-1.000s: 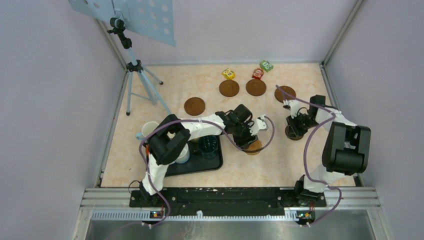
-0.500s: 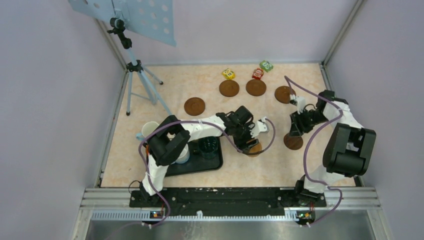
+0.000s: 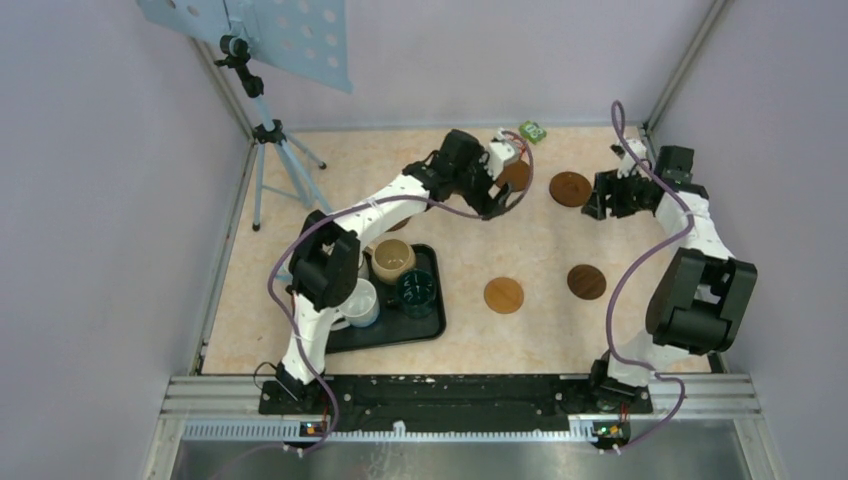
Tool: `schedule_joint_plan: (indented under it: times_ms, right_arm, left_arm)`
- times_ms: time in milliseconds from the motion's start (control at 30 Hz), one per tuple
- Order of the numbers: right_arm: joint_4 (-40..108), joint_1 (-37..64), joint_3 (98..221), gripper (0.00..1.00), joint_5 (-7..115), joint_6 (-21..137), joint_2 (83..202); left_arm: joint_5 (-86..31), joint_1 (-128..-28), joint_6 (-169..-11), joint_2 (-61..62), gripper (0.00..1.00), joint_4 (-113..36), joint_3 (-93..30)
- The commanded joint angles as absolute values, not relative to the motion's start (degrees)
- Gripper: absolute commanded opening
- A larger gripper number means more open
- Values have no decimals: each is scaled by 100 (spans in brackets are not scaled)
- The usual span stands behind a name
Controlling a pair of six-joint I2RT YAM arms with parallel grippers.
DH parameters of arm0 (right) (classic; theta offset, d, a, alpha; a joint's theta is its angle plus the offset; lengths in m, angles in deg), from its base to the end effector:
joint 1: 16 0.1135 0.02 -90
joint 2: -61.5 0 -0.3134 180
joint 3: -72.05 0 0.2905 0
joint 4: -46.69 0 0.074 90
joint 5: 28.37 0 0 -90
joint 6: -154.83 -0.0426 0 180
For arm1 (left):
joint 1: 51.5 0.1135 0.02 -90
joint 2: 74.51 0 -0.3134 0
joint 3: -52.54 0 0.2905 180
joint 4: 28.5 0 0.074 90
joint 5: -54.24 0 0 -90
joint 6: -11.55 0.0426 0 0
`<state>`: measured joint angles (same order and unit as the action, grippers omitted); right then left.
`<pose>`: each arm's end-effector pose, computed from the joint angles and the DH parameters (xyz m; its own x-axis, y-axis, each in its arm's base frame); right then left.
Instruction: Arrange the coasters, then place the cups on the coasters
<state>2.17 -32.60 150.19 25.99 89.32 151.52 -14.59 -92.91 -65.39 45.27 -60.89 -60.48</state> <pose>0.3564 -0.0803 0.2766 -0.6945 -0.1445 -0.7048 -0.4008 0.8912 0.2123 0.4041 -0.3769 0.2795 -0.2744 0.5230 -0.8070 0.9125 0.4065 -0.0469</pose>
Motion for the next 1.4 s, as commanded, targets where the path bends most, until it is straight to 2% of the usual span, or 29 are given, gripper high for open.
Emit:
schedule_joint_plan:
  times_ms: [0, 167, 433, 733, 1133, 1367]
  right_arm:
    - [1668, -3296, 15765, 67, 2907, 7674, 15614]
    - [2073, -3290, 16190, 66, 3068, 7148, 16367]
    - [2470, -3178, 16436, 64, 3556, 6899, 17115]
    - [2780, -2903, 16726, 64, 4053, 6870, 17662]
    - [2628, -2527, 17255, 61, 4616, 7119, 18323]
    - [2459, -2410, 17487, 57, 4849, 7256, 18545]
  left_arm:
    - [-1879, -8969, -7071, 5100, 96, -5185, -6902]
    - [-2143, -8839, -7388, 6050, 97, -4884, -8059]
    - [-2582, -8812, -7606, 7110, 97, -4461, -9172]
    - [-3115, -8798, -7251, 7693, 98, -3873, -9441]
    - [-3051, -8783, -7109, 8316, 98, -3683, -10071]
    - [-3013, -8781, -6935, 8498, 93, -3937, -10189]
